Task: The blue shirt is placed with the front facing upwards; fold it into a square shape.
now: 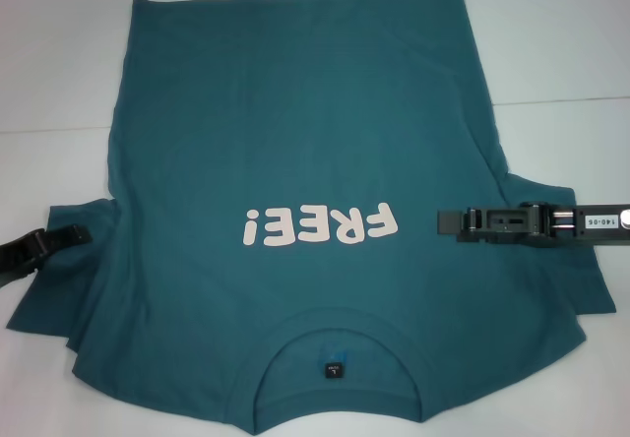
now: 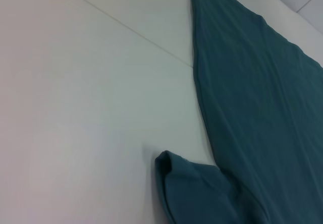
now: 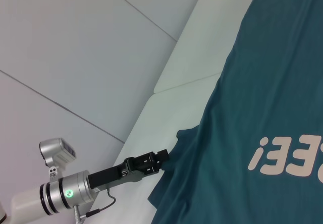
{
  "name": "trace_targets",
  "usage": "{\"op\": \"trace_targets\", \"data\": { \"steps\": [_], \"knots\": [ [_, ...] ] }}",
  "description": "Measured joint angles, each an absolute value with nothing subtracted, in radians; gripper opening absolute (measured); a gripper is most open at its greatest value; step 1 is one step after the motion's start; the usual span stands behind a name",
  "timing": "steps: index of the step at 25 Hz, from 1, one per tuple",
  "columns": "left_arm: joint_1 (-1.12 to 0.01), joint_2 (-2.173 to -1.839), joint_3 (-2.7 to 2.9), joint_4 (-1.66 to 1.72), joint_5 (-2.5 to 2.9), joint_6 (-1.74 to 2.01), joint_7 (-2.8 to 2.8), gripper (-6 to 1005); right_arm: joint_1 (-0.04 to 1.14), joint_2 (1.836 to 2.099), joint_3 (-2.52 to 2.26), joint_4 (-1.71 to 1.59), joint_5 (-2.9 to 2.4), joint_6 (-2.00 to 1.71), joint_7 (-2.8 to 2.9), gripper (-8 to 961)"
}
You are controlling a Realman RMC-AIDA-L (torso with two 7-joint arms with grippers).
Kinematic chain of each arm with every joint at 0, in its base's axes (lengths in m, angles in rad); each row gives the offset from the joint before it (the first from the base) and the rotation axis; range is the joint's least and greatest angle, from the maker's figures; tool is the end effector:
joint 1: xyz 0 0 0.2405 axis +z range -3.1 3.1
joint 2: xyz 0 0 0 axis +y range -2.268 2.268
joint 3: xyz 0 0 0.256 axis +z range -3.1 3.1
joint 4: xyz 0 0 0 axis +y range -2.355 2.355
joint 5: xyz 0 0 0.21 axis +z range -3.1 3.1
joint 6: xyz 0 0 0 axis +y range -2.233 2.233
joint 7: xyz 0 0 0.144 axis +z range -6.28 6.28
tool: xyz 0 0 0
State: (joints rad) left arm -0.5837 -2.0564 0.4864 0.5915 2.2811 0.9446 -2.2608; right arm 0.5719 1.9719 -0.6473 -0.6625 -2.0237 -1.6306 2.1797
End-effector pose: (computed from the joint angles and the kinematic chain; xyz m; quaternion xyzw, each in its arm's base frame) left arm -0.3501 0.3815 0.0295 -0.6611 -0.6449 -0.2009 0.3266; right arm 0.2649 0.3464 0.0462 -0.8053 0.5328 0.2567 0.0416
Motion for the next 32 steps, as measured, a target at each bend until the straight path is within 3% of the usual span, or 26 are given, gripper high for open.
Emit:
{"op": "trace_targets", "data": {
  "steps": [32],
  "knots": [
    [-0.615, -2.052, 0.5, 0.59, 2.33, 0.942, -2.317, 644, 0.566, 1.971, -0.631, -0.663, -2.022, -1.634, 2.178, 868]
  ]
}}
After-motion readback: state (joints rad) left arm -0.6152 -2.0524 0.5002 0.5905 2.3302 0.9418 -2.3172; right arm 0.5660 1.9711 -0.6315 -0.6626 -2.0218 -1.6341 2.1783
